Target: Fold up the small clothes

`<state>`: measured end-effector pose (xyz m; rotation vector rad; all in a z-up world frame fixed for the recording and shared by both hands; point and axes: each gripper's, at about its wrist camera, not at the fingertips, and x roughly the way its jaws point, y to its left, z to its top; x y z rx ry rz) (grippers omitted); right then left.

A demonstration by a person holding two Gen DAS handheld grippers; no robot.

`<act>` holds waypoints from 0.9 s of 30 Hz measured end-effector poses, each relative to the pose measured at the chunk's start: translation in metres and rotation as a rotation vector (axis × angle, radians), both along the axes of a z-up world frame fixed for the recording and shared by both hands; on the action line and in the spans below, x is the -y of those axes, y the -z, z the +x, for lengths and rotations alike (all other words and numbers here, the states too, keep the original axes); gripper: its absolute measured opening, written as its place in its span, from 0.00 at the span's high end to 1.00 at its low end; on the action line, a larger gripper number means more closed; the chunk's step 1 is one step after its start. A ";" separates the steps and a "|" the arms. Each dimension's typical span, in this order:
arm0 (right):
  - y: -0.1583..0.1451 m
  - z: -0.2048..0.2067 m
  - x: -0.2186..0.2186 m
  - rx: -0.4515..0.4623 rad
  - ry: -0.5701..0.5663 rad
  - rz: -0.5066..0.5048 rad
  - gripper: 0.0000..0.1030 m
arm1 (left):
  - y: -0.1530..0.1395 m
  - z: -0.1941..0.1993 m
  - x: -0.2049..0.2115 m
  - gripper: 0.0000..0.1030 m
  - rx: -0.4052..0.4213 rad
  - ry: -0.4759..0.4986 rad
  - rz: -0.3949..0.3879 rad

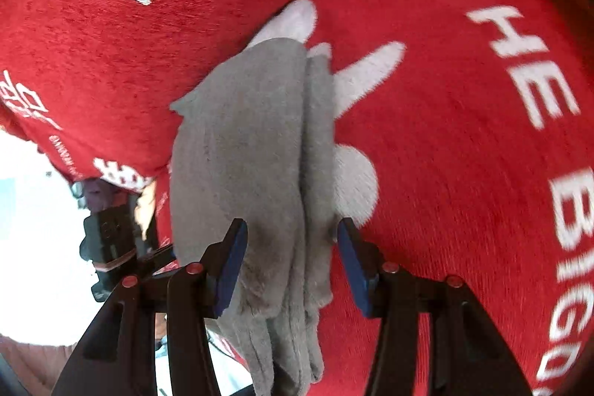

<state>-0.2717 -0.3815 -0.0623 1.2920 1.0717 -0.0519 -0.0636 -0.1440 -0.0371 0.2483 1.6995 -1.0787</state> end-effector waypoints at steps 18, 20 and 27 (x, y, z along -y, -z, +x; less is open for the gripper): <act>-0.013 0.027 -0.024 0.125 0.021 0.114 0.73 | -0.031 0.005 -0.013 0.51 0.079 -0.082 -0.061; -0.025 0.031 -0.031 0.136 0.020 0.117 0.73 | -0.043 0.004 -0.017 0.51 0.076 -0.080 -0.086; -0.065 0.033 -0.063 0.179 0.000 0.147 0.73 | -0.088 0.005 -0.061 0.51 0.094 -0.098 -0.132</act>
